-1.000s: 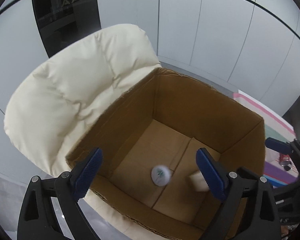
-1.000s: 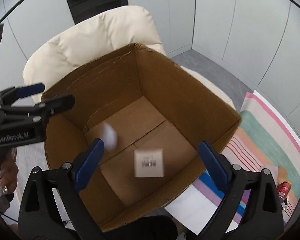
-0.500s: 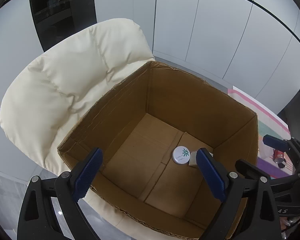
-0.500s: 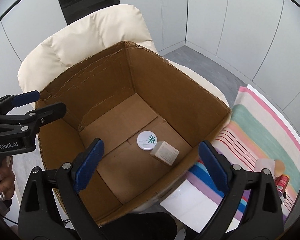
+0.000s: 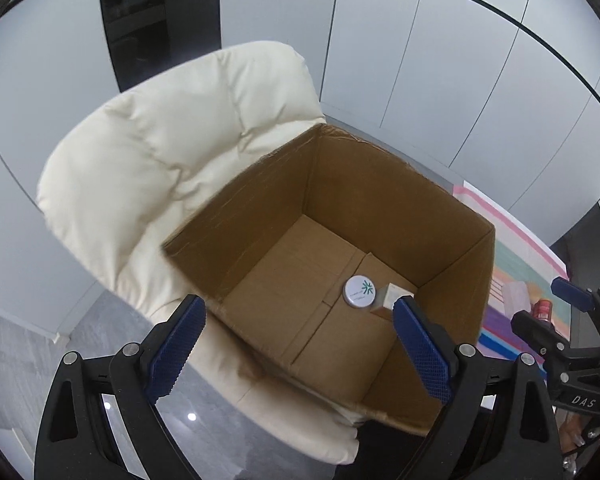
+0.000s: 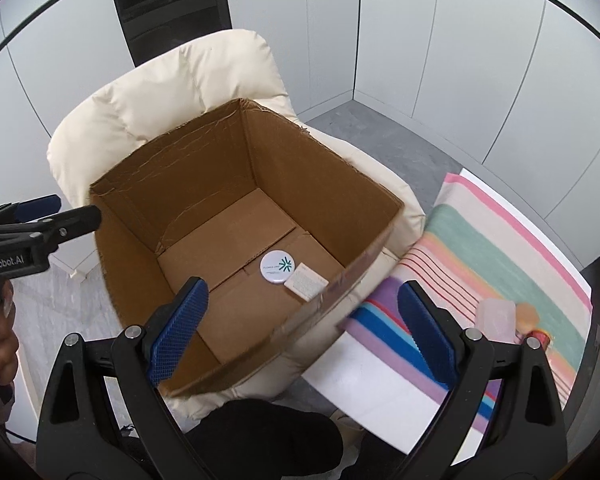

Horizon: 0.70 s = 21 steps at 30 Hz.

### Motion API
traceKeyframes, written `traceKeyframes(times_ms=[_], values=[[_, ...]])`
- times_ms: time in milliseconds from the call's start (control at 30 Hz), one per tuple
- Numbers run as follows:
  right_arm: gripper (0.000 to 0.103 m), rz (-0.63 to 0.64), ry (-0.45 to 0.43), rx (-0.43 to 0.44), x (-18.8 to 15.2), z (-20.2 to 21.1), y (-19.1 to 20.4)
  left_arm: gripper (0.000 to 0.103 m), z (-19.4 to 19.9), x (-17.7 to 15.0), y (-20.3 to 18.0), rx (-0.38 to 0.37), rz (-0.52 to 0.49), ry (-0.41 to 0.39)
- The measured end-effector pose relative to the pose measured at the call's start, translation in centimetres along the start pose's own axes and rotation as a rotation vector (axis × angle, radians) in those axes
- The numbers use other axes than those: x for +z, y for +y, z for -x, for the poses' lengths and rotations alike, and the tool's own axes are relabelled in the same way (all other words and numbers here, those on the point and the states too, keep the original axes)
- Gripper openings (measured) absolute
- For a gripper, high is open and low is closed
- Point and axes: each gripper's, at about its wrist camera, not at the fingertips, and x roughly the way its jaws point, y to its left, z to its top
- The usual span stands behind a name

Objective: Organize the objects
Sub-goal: 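Withdraw both grippers from the cardboard box back toward the table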

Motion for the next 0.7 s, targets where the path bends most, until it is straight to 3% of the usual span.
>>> traceKeyframes(times_ms=[267,467,700], values=[[0.097,-0.069,0.0,0.02,-3.5,3.1,-0.1,0.096,4.2,-4.3,-0.1,0.08,-0.055,-0.016],[0.097,-0.101,0.004,0.004,-6.2,5.2,-0.5,0.096,5.7,-7.2,0.4,-0.007,-0.01,0.038],[0.097,-0.139,0.031,0.001,-9.7,6.9,-1.0,0.096,7.0,-10.8,1.2,-0.011,0.008,0.071]])
